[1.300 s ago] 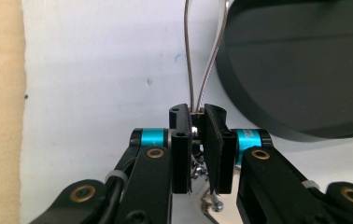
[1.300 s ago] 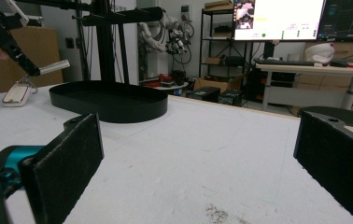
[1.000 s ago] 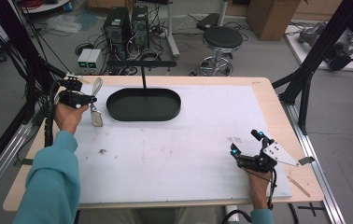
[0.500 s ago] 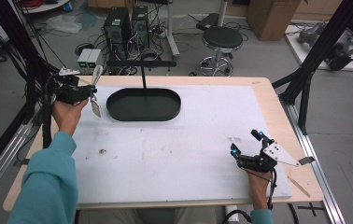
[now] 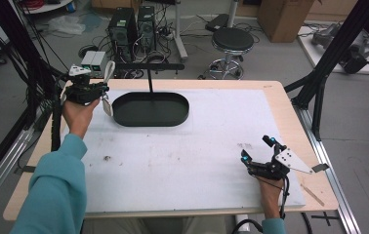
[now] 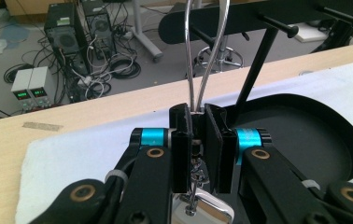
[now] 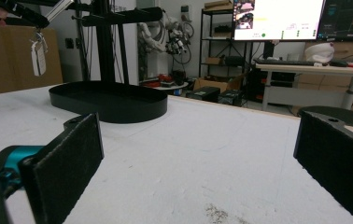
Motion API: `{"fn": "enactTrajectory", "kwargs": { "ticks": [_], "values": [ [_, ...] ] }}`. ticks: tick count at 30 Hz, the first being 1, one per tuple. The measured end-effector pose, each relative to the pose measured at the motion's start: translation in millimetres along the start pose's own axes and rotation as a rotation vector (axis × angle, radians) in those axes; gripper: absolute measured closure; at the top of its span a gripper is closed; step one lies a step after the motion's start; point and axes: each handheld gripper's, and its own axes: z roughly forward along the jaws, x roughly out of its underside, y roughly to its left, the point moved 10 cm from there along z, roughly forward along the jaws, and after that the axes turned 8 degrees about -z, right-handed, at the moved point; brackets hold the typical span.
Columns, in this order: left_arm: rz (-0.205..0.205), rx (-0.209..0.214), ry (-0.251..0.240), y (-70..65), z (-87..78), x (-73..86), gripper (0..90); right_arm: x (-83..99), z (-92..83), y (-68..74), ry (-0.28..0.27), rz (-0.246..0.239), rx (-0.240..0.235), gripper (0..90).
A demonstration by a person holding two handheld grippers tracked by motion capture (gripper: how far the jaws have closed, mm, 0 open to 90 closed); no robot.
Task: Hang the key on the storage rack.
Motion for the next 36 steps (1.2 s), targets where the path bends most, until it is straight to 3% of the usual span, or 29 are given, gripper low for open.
{"fn": "enactTrajectory", "kwargs": {
  "ticks": [11, 36],
  "values": [
    [0.007, -0.022, -0.001, -5.2, 15.9, 5.4, 81.4, -0.2, 0.0, -0.7, -0.002, 0.000, 0.003, 0.7],
    [0.029, -0.077, -0.024, -8.0, 34.2, 10.3, 81.3, -0.1, -0.1, -0.8, -0.002, -0.001, 0.002, 0.7]
  ]
}}
